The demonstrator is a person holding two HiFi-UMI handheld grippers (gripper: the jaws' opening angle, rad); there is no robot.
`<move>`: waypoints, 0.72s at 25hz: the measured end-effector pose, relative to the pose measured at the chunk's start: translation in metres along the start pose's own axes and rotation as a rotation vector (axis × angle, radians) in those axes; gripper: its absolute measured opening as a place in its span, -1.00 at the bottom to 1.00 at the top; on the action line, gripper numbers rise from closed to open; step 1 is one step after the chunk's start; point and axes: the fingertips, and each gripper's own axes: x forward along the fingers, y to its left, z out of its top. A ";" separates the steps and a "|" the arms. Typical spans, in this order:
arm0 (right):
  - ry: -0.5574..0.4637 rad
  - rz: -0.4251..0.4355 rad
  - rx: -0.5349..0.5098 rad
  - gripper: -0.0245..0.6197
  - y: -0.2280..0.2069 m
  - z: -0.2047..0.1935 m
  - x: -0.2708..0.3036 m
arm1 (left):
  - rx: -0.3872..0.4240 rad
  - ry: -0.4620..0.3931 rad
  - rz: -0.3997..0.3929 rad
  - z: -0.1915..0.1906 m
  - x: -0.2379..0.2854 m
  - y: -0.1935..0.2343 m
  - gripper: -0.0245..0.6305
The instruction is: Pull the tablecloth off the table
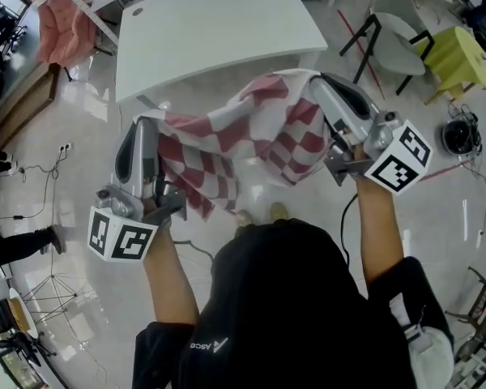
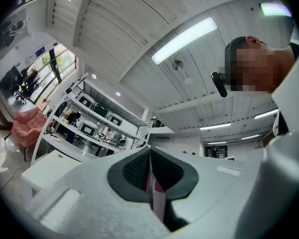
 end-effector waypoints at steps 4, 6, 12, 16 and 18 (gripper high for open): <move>-0.012 -0.011 -0.012 -0.90 0.005 0.001 0.008 | -0.002 -0.011 -0.020 0.009 -0.002 0.011 -0.90; -0.019 -0.015 -0.016 -0.90 0.005 0.001 0.009 | -0.005 -0.012 -0.025 0.009 -0.001 0.014 -0.90; -0.029 -0.030 -0.014 -0.90 -0.003 0.001 0.006 | -0.007 -0.006 -0.031 0.005 0.008 0.013 -0.90; -0.021 -0.043 -0.011 -0.90 -0.009 -0.003 0.008 | -0.013 0.005 -0.030 0.002 0.014 0.017 -0.90; -0.015 -0.047 -0.007 -0.90 -0.010 -0.006 0.008 | -0.017 0.009 -0.028 0.001 0.015 0.019 -0.90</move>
